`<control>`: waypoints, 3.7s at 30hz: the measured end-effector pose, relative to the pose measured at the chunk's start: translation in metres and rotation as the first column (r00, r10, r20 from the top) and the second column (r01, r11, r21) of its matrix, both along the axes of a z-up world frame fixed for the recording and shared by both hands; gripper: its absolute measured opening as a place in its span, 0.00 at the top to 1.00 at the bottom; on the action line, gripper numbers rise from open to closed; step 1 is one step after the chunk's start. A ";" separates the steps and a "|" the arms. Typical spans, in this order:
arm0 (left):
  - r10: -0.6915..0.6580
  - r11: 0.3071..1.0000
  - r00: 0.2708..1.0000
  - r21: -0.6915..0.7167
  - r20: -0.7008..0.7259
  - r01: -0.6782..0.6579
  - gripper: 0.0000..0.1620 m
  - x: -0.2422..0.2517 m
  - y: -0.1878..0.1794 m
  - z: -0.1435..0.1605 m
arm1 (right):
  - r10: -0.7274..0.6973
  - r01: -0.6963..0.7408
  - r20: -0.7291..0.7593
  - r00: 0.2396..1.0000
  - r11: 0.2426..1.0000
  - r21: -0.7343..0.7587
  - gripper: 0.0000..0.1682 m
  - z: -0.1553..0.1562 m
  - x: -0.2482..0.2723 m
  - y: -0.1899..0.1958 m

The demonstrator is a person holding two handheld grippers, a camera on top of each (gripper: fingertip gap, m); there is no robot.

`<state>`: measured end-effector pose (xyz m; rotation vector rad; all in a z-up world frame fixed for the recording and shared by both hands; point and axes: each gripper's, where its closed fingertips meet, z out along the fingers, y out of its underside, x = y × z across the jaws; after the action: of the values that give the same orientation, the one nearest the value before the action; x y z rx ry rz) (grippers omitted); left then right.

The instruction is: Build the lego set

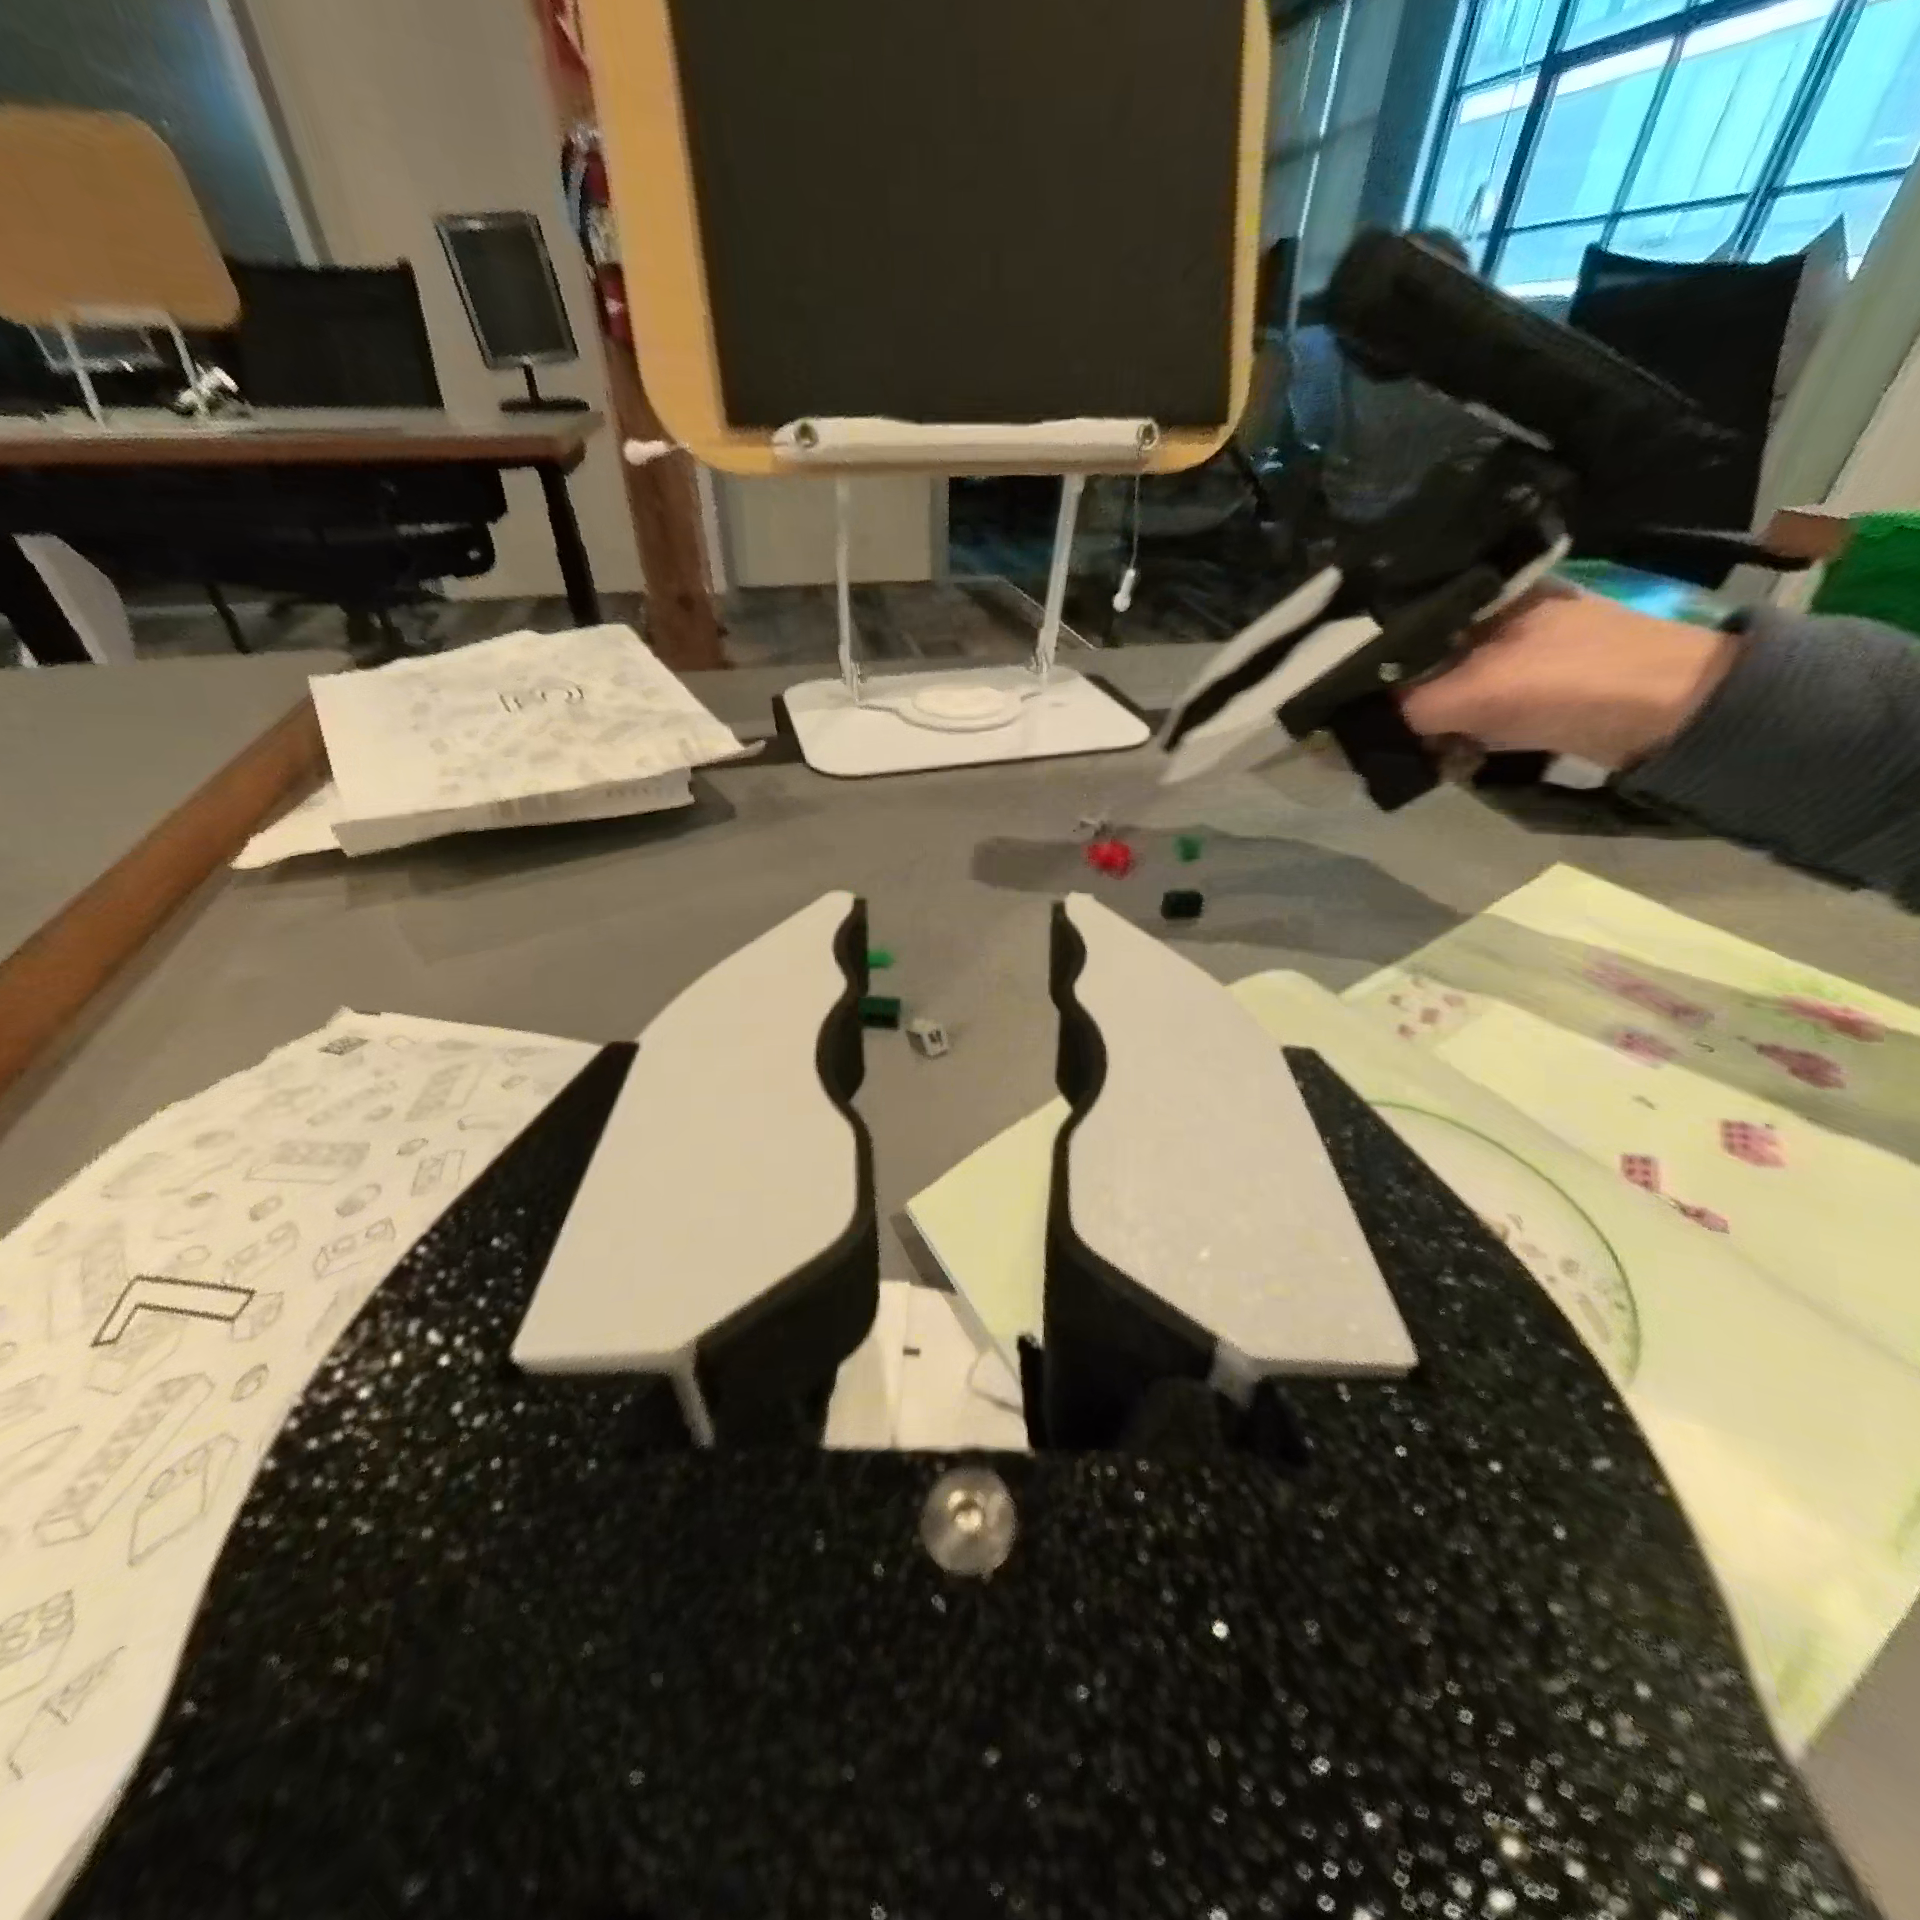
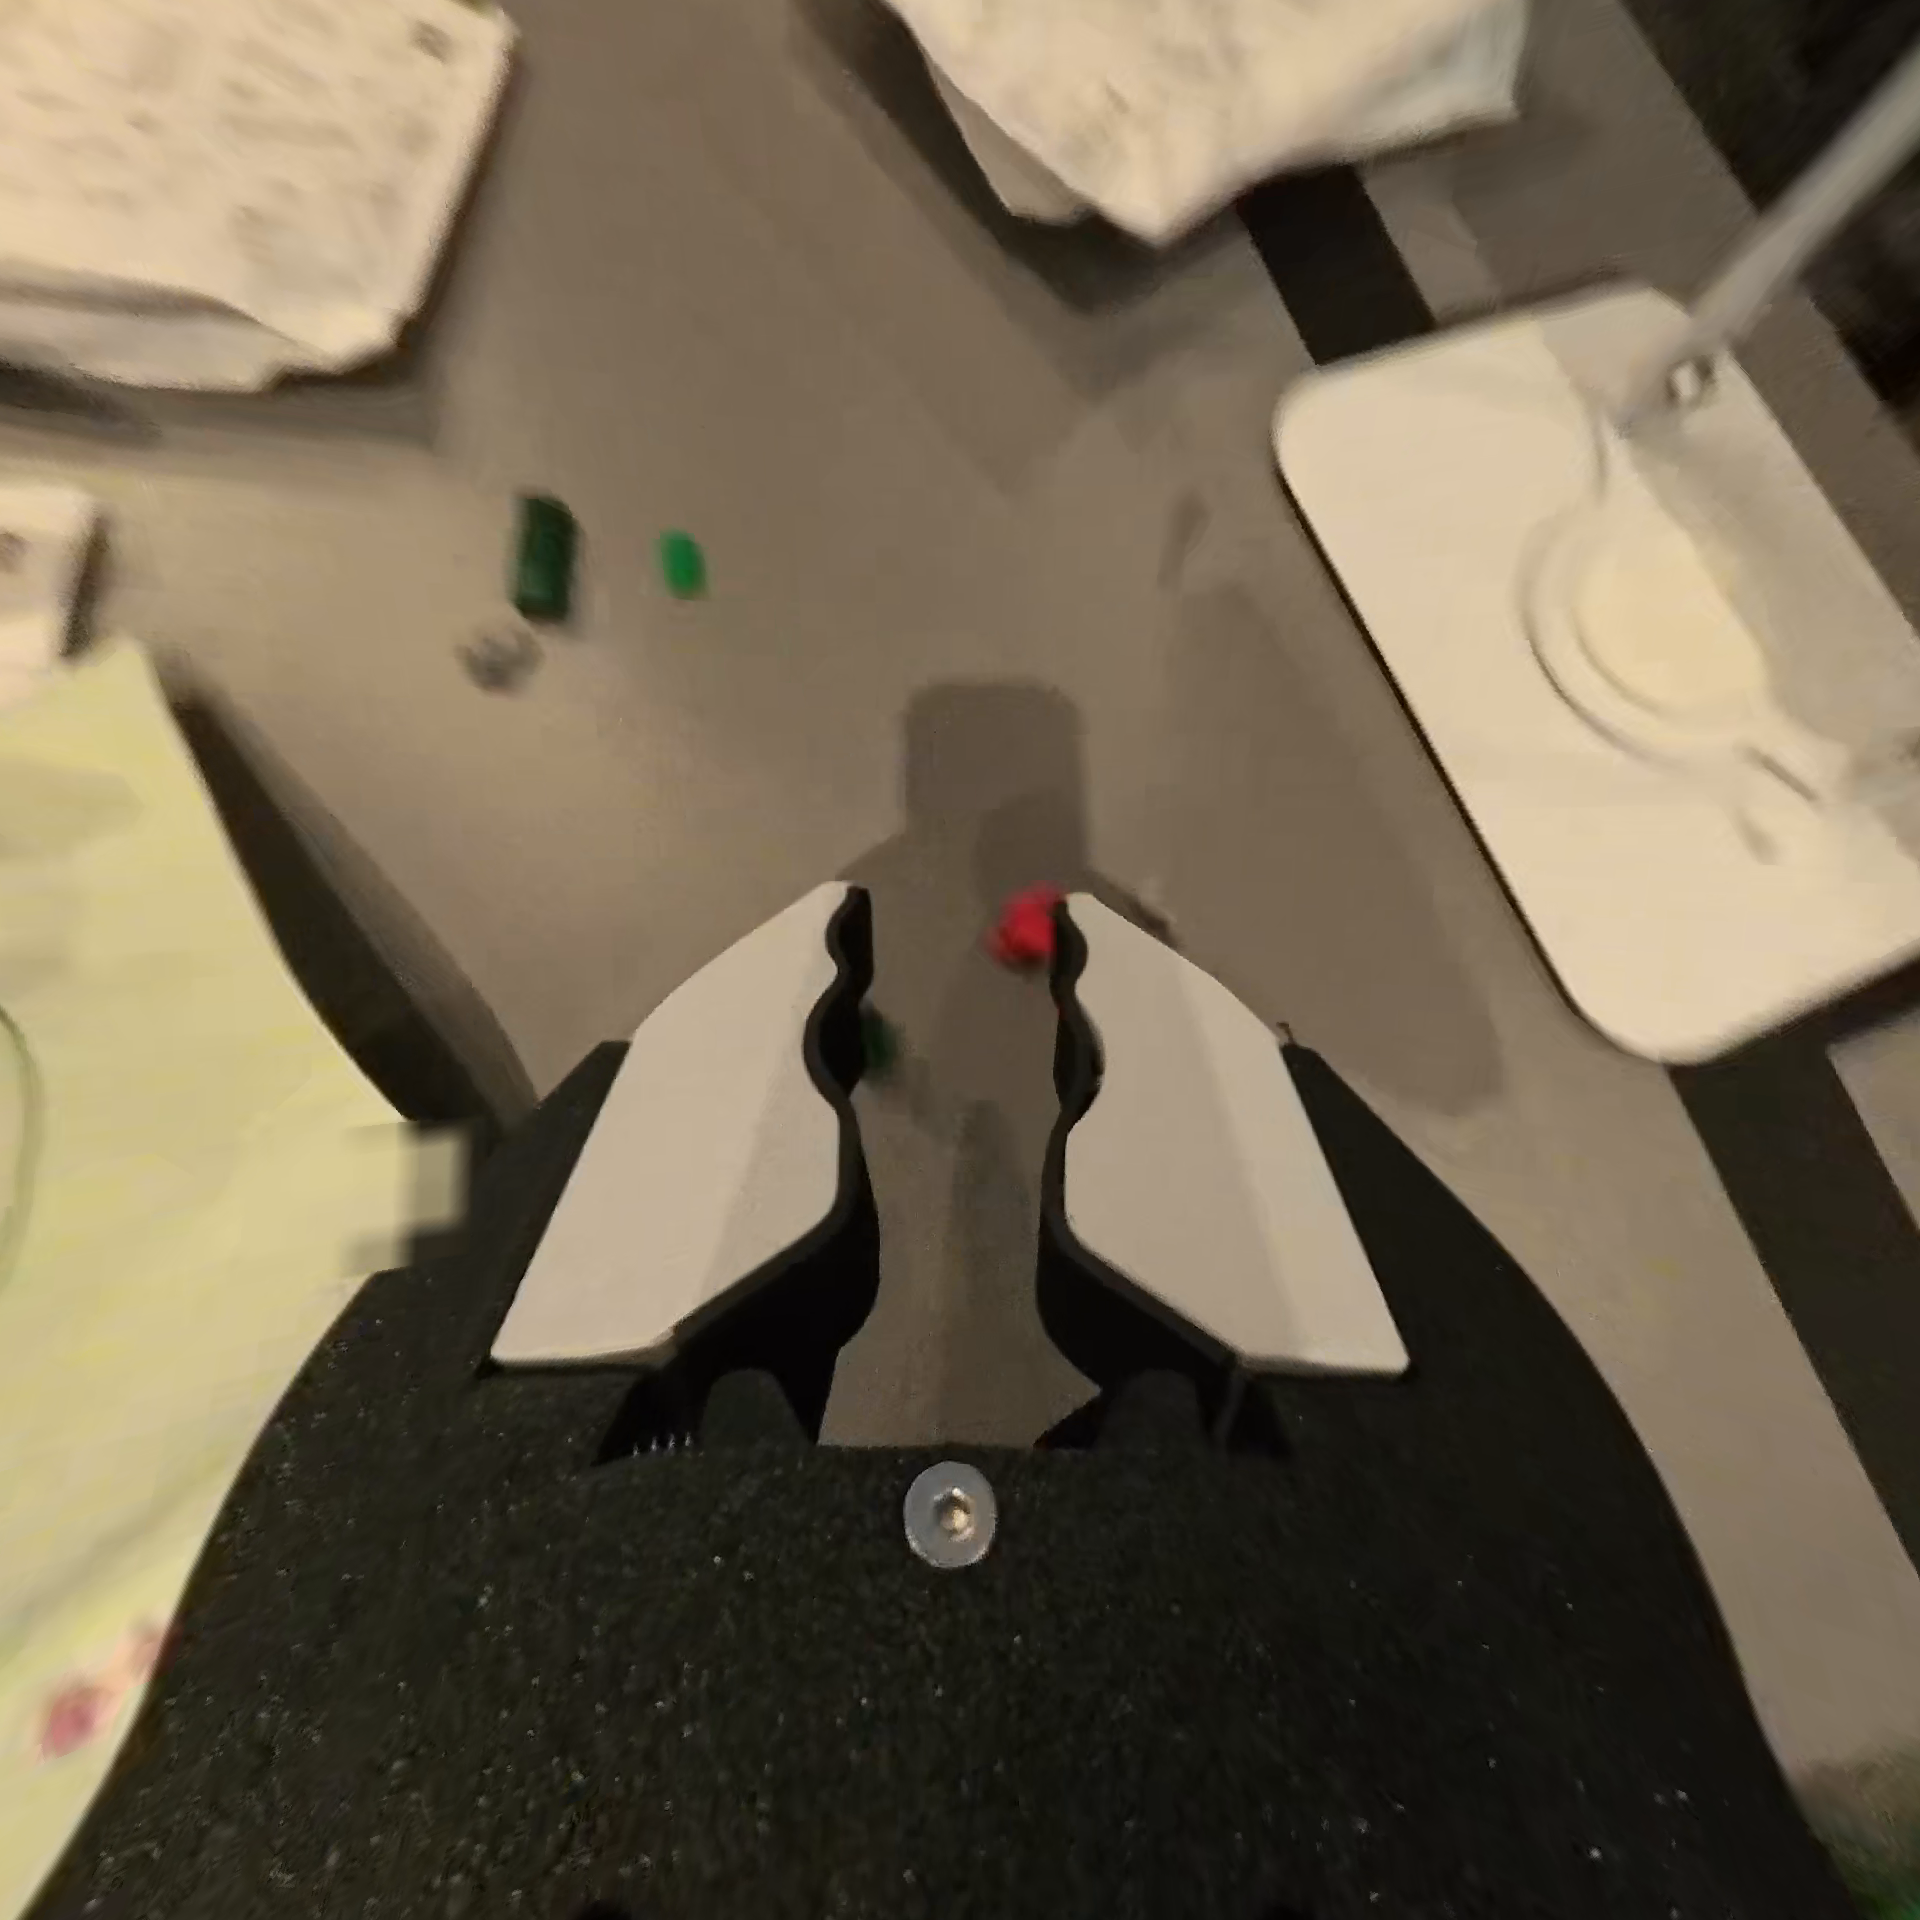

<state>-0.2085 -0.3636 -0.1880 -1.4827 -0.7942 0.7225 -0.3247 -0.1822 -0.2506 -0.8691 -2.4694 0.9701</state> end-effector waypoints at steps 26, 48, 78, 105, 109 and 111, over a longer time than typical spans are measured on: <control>0.242 0.961 0.967 -0.118 -0.080 -0.250 0.79 -0.060 -0.015 -0.021 | 0.371 -0.374 -0.062 0.926 0.927 -0.034 0.95 -0.021 0.015 -0.107; 0.268 0.944 0.959 -0.173 -0.096 -0.282 0.81 -0.065 -0.015 -0.033 | 0.026 -0.026 -0.005 1.000 0.999 -0.046 0.85 -0.013 -0.033 0.032; 0.253 0.945 0.962 -0.189 -0.100 -0.268 0.83 -0.064 -0.011 -0.034 | 0.334 -0.330 0.074 0.940 0.942 -0.058 0.90 -0.042 -0.005 -0.145; 0.235 0.949 0.967 -0.191 -0.102 -0.251 0.83 -0.062 -0.007 -0.034 | 0.049 -0.049 0.001 0.999 0.998 -0.038 0.84 -0.055 -0.024 0.007; 0.233 0.950 0.967 -0.190 -0.100 -0.248 0.83 -0.062 -0.007 -0.034 | 0.030 -0.030 0.006 1.000 0.999 -0.015 0.80 -0.057 -0.026 0.007; 0.232 0.950 0.968 -0.191 -0.099 -0.247 0.83 -0.062 -0.007 -0.034 | 0.029 -0.029 0.007 1.000 0.999 -0.013 0.84 -0.057 -0.027 0.005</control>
<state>-0.2709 -0.3707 -0.2225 -1.5445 -0.8725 1.0635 -0.3515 -0.1773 -0.3080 -0.8436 -2.4911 0.9951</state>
